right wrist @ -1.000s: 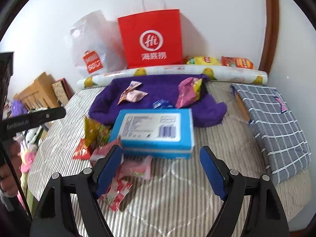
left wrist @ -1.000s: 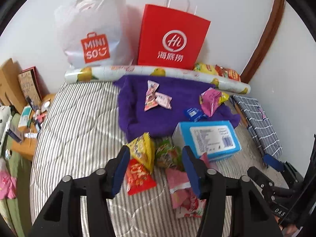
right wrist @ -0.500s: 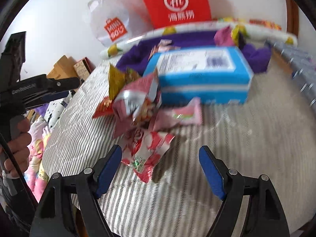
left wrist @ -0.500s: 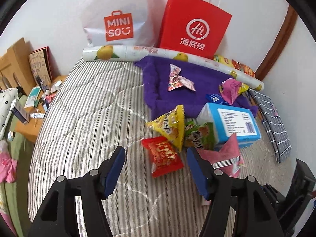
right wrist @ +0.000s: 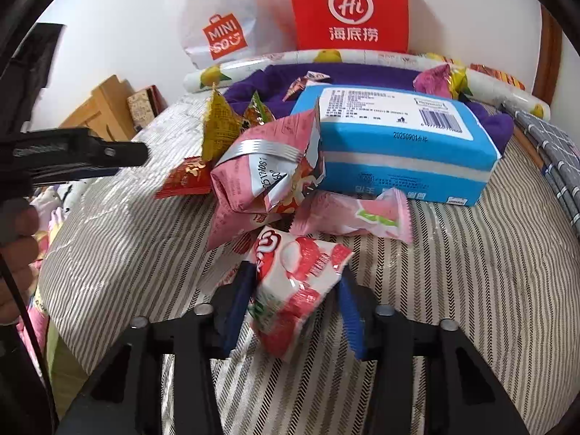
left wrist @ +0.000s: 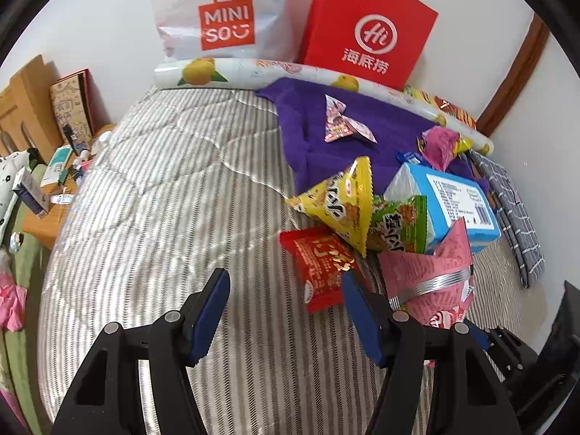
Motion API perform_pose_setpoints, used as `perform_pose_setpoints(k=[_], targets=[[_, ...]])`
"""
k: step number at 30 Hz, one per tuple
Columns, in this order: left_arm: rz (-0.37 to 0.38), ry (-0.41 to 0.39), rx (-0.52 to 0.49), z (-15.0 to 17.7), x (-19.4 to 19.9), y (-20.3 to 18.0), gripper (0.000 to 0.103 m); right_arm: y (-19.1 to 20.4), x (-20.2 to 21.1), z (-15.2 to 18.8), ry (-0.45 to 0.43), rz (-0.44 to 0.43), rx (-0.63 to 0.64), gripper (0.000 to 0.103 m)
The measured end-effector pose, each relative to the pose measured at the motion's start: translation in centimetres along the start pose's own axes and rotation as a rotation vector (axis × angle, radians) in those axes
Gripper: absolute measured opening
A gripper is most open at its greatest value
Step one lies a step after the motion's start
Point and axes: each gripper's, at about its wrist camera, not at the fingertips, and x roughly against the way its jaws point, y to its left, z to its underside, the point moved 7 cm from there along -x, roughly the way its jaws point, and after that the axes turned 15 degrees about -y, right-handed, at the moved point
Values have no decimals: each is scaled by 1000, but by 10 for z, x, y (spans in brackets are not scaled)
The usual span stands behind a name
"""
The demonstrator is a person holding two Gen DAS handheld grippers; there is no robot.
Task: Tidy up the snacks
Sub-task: 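Grasp the red-white strawberry packet with the right gripper, then grasp the red snack packet with the left gripper while the right gripper holds the strawberry packet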
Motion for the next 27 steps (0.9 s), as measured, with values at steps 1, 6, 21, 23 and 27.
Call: perform_pose_setpoints(k=[1,6,21,23,27], targets=[[4,4,1,1,-2,-2,63,-3,4,0,1,-8,-8,41],[24,40,-1,4,-23,-17,63,-27,22,2,-2,5,-26,40],[-49,69,-76,13,-55,-28,46,-111,36,1,22,105,-89,42],[-46,69,-84,15,-50,-24,46,-113,35,1,22,104,-110,46],[-71,53,-121,21,-36,-13,45,-113,35,4,25,116,-121,53]])
